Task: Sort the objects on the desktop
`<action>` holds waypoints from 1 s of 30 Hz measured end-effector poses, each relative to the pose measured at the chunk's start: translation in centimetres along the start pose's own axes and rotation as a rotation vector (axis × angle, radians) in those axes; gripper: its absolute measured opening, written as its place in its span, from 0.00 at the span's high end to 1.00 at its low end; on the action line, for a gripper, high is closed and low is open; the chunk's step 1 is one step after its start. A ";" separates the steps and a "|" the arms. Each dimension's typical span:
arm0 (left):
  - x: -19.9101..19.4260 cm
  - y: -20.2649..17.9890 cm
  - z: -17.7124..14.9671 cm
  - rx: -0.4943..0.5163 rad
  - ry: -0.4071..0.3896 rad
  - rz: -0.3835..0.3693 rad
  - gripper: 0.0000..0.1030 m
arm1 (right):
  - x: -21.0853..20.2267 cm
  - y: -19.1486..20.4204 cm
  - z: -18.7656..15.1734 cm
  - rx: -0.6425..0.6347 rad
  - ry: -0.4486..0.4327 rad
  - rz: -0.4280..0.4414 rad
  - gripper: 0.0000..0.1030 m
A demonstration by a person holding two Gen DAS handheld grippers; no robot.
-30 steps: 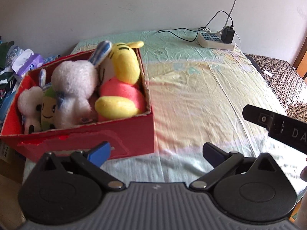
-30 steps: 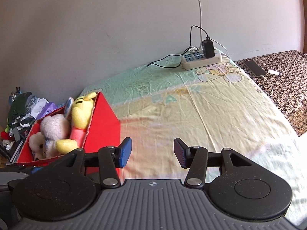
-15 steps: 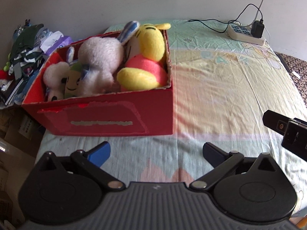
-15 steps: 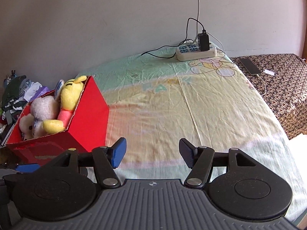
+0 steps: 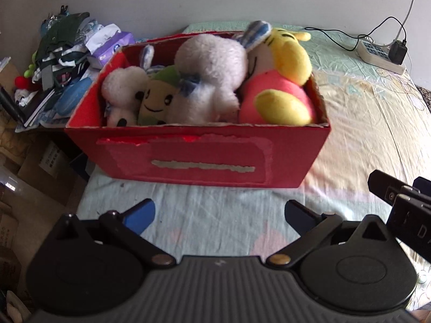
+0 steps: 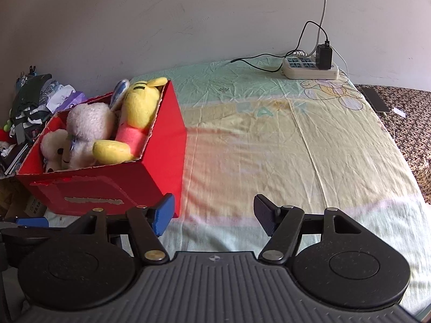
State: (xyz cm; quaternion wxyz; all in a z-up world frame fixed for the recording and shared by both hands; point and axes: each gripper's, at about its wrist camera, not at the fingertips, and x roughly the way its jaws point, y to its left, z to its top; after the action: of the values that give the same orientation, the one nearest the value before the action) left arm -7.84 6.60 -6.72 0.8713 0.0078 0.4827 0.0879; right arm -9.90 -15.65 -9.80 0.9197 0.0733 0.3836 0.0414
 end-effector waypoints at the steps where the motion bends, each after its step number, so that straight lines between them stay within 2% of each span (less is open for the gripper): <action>1: 0.1 0.7 0.2 -0.003 -0.003 0.003 0.01 | 0.1 0.7 0.1 -0.005 0.002 -0.003 0.33; 18: 0.9 9.6 2.7 0.010 -0.030 -0.005 0.01 | 1.6 9.9 1.4 0.005 0.015 -0.063 0.26; 30: 0.2 12.7 6.1 0.034 -0.103 -0.022 0.01 | 1.3 13.6 3.7 0.017 -0.030 -0.095 0.25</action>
State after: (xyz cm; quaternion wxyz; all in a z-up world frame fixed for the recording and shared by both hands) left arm -4.46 19.53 -2.35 0.8957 0.0216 0.4386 0.0696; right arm -6.61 -2.48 -5.86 0.9255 0.0635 0.3734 -0.0068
